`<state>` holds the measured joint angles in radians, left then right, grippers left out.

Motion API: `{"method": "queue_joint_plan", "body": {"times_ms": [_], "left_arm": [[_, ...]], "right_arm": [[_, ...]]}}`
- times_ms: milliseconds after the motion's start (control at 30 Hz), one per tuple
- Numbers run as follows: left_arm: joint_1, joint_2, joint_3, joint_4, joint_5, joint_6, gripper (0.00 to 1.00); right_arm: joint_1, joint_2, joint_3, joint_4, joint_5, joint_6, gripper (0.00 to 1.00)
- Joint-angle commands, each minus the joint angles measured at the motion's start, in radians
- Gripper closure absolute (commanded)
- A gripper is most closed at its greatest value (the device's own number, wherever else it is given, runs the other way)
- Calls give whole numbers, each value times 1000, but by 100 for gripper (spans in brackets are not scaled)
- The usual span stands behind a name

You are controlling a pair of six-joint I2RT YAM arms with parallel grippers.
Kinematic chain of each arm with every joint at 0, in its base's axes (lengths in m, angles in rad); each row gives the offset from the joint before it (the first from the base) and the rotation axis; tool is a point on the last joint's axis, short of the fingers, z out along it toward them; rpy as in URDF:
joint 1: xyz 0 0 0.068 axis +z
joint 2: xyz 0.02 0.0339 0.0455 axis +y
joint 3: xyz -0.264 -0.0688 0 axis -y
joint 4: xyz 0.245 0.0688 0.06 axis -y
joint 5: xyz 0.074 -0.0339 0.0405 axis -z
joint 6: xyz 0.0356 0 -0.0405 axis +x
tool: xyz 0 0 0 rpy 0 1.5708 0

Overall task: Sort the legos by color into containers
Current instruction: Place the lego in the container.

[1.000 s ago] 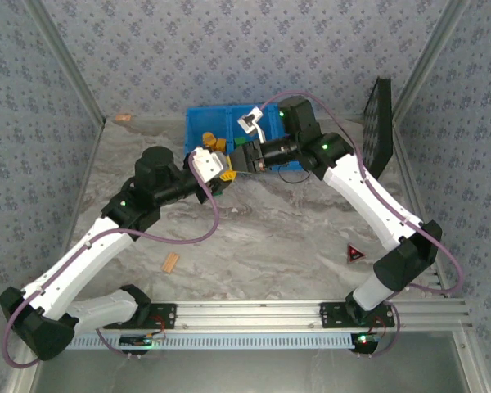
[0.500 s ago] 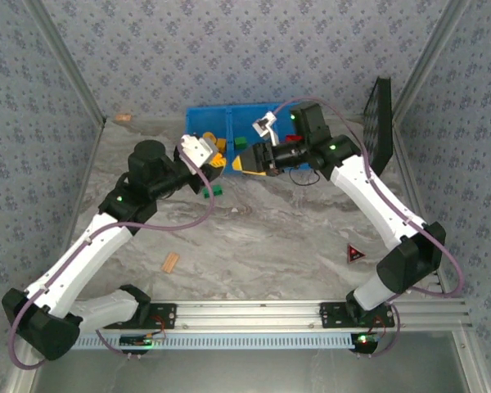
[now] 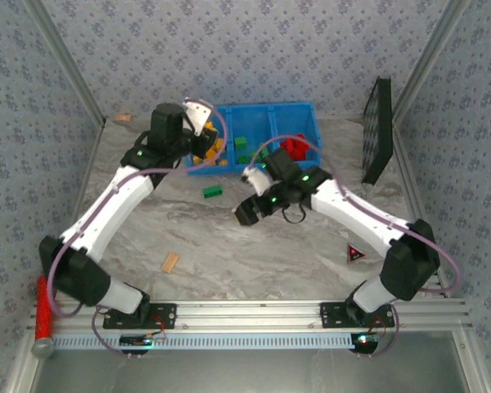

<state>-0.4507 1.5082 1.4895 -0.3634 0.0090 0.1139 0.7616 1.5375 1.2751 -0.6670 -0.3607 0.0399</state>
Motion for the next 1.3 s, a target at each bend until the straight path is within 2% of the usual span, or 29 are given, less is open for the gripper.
{"method": "queue_joint_plan", "body": {"times_ms": [0, 167, 333, 633, 800, 1100, 1267], "left_arm": [[32, 121, 137, -176, 16, -102, 79], [46, 339, 344, -310, 47, -152, 78], [86, 536, 506, -379, 79, -222, 79], [122, 807, 807, -519, 82, -264, 79], [123, 853, 854, -544, 83, -267, 72], [135, 841, 854, -547, 82, -270, 45], [140, 825, 855, -551, 88, -269, 41]], "right_arm": [[78, 37, -19, 114, 245, -205, 22], [138, 140, 42, 184, 327, -411, 23], [134, 171, -24, 327, 210, -734, 20], [85, 308, 73, 386, 185, -906, 17], [70, 399, 165, 397, 197, -948, 17], [41, 555, 364, 272, 142, -1002, 20], [39, 595, 387, 278, 153, -1023, 20]]}}
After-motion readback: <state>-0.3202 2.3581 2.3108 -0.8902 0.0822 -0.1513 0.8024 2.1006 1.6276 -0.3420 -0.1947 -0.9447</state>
